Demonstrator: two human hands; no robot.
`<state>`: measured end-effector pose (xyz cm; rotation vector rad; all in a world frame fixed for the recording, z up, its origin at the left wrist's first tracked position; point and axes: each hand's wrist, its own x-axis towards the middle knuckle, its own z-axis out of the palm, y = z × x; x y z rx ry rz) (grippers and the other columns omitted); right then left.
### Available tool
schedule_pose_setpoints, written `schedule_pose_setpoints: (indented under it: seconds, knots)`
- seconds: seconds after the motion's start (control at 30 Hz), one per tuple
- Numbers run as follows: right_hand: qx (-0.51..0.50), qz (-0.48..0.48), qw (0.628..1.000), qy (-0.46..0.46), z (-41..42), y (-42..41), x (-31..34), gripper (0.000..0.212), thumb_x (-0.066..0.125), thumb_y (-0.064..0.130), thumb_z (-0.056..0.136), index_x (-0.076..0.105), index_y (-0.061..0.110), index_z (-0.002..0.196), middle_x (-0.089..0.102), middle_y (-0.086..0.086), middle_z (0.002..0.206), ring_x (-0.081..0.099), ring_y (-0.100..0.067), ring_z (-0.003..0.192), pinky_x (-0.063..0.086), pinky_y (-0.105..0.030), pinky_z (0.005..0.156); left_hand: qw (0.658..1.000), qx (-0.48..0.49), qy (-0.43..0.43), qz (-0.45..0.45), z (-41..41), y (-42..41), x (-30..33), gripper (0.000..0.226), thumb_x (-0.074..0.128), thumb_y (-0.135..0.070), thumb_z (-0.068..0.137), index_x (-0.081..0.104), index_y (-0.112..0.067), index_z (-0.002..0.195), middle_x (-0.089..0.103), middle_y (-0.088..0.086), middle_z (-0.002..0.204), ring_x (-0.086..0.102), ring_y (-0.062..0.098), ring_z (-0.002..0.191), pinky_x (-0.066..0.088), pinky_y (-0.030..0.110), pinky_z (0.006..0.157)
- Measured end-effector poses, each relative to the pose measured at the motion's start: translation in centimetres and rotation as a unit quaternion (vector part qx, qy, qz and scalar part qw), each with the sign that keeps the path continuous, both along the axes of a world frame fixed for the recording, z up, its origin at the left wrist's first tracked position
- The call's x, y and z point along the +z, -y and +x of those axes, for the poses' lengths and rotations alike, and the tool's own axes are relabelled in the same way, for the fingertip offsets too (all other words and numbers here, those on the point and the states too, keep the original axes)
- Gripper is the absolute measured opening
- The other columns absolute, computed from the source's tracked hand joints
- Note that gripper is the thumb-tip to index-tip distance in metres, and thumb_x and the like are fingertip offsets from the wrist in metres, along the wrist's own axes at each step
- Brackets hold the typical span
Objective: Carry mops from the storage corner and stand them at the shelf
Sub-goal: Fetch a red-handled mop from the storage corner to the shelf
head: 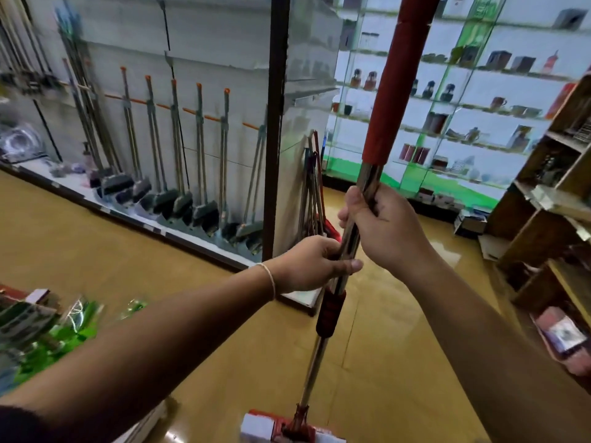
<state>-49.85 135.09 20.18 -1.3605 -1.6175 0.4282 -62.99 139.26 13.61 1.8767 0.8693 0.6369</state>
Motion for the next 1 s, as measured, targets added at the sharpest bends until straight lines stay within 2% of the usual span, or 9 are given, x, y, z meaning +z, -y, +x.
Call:
schedule_pose_setpoints:
  seconds: [0.1,0.27,0.4,0.47,0.57,0.63,0.7,0.83,1.0]
  knots:
    - [0.01,0.003,1.0,-0.007,-0.6,-3.6,-0.3,0.023,0.048,0.04,0.102,0.058,0.024,0.089,0.069,0.003,0.083,0.069,-0.011,0.08,0.057,-0.044,0.081,1.0,0.011,0.003,-0.002,-0.7,-3.7,-0.3,0.042,0.064,-0.034,0.091,0.061,0.007,0.1,0.062,0.029,0.099,0.064,0.031,0.083,0.056,0.045,0.081]
    - [0.041,-0.004,0.999,-0.003,-1.0,-11.0,-1.9,0.022,0.049,0.041,0.101,0.06,0.025,0.09,0.07,0.004,0.082,0.069,-0.007,0.078,0.058,-0.037,0.077,0.999,0.033,-0.032,-0.008,-1.5,-10.2,-1.4,0.034,0.061,-0.032,0.094,0.064,0.001,0.099,0.06,0.004,0.078,0.059,0.005,0.064,0.051,0.025,0.063]
    - [0.084,-0.01,0.996,-0.006,-1.4,-18.4,-3.3,0.022,0.05,0.044,0.1,0.06,0.027,0.09,0.07,0.006,0.081,0.068,-0.005,0.077,0.056,-0.033,0.075,0.996,0.066,-0.054,-0.017,-2.5,-16.5,-2.7,0.037,0.062,-0.039,0.091,0.066,-0.005,0.105,0.07,0.014,0.1,0.069,0.026,0.094,0.057,0.048,0.086]
    - [0.107,-0.018,0.994,-0.012,-1.6,-22.3,-3.6,0.024,0.05,0.045,0.1,0.059,0.027,0.086,0.071,0.002,0.081,0.069,-0.009,0.076,0.058,-0.039,0.075,0.994,0.083,-0.067,-0.024,-3.0,-19.8,-2.8,0.042,0.063,-0.044,0.089,0.066,-0.005,0.104,0.067,0.021,0.103,0.067,0.033,0.096,0.054,0.055,0.089]
    - [0.151,-0.035,0.988,-0.014,-1.8,-27.7,-3.8,0.027,0.05,0.046,0.099,0.059,0.027,0.083,0.071,-0.004,0.08,0.07,-0.017,0.073,0.058,-0.046,0.074,0.99,0.099,-0.094,-0.042,-3.5,-24.4,-2.6,0.029,0.06,-0.035,0.094,0.065,-0.009,0.105,0.068,0.013,0.101,0.068,0.023,0.093,0.055,0.047,0.09]
    - [0.183,-0.049,0.982,-0.01,-2.0,-30.8,-3.6,0.026,0.051,0.045,0.1,0.061,0.026,0.084,0.072,-0.003,0.082,0.069,-0.013,0.073,0.058,-0.04,0.075,0.986,0.114,-0.108,-0.048,-3.7,-26.9,-2.3,0.025,0.06,-0.033,0.094,0.065,-0.011,0.104,0.068,0.012,0.1,0.067,0.025,0.094,0.056,0.046,0.089]
    - [0.207,-0.05,0.977,-0.004,-2.4,-33.6,-3.3,0.027,0.051,0.043,0.1,0.063,0.024,0.087,0.071,0.0,0.082,0.068,-0.009,0.074,0.057,-0.036,0.077,0.984,0.133,-0.11,-0.046,-4.1,-29.1,-2.0,0.024,0.06,-0.033,0.094,0.065,-0.011,0.103,0.068,0.015,0.101,0.066,0.031,0.093,0.055,0.049,0.088]
    - [0.249,-0.055,0.967,-0.003,-3.8,-38.5,-2.6,0.028,0.05,0.044,0.1,0.063,0.021,0.09,0.071,0.001,0.085,0.068,-0.011,0.078,0.057,-0.042,0.081,0.975,0.182,-0.117,-0.051,-5.6,-33.0,-1.5,0.023,0.061,-0.036,0.092,0.065,-0.015,0.103,0.067,0.017,0.103,0.064,0.037,0.1,0.053,0.057,0.088]
    - [0.292,-0.053,0.955,-0.002,-6.5,-44.0,-2.1,0.029,0.05,0.044,0.1,0.063,0.018,0.093,0.071,0.002,0.085,0.069,-0.009,0.078,0.057,-0.044,0.081,0.968,0.227,-0.094,-0.057,-7.9,-37.2,-1.2,0.02,0.061,-0.03,0.094,0.065,-0.013,0.103,0.068,0.006,0.099,0.066,0.019,0.096,0.054,0.043,0.093]
